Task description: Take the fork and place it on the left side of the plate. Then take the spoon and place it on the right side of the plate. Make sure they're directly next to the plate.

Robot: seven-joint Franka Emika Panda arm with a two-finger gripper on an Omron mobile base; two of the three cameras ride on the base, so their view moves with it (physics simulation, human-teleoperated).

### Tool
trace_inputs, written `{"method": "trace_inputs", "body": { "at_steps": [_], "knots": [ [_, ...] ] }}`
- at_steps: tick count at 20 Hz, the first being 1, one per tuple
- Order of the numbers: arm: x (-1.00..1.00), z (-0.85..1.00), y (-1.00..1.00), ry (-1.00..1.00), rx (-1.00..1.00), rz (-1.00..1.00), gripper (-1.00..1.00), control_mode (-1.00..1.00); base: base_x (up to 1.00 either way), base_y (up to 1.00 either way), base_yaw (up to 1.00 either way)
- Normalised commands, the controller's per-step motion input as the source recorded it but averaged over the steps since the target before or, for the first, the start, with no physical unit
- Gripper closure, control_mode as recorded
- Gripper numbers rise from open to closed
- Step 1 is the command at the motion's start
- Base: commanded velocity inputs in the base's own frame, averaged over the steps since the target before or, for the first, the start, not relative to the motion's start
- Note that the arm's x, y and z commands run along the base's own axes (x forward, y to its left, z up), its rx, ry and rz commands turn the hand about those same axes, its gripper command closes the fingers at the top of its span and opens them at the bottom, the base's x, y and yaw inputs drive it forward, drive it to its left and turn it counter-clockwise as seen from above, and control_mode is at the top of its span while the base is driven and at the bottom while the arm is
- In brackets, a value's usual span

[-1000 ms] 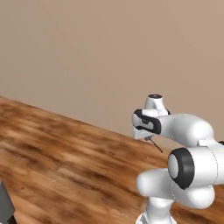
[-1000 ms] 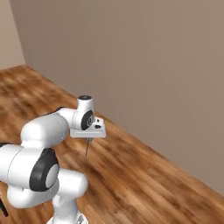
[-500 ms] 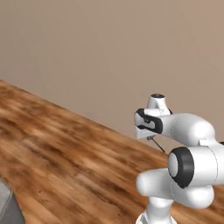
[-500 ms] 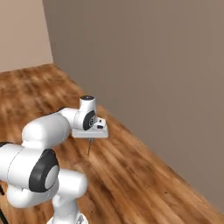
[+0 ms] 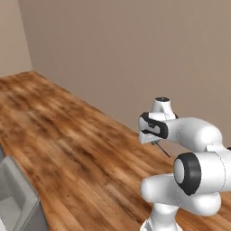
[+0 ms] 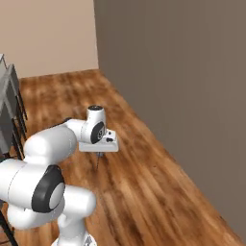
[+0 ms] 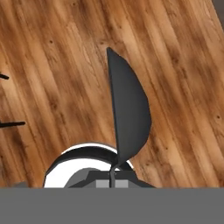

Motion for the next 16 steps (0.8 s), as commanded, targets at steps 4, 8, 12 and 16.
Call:
{"method": "trace_inputs", "body": {
  "at_steps": [4, 8, 12, 16],
  "knots": [
    [0.00, 0.00, 0.00, 0.00, 0.00, 0.00, 1.00, 1.00, 0.84, 0.04, 0.27],
    [0.00, 0.00, 0.00, 0.00, 0.00, 0.00, 1.00, 1.00, 0.83, 0.03, 0.29],
    [0.00, 0.00, 0.00, 0.00, 0.00, 0.00, 1.00, 1.00, 0.85, 0.03, 0.26],
    [0.00, 0.00, 0.00, 0.00, 0.00, 0.00, 1.00, 1.00, 0.83, 0.04, 0.28]
  ]
}}
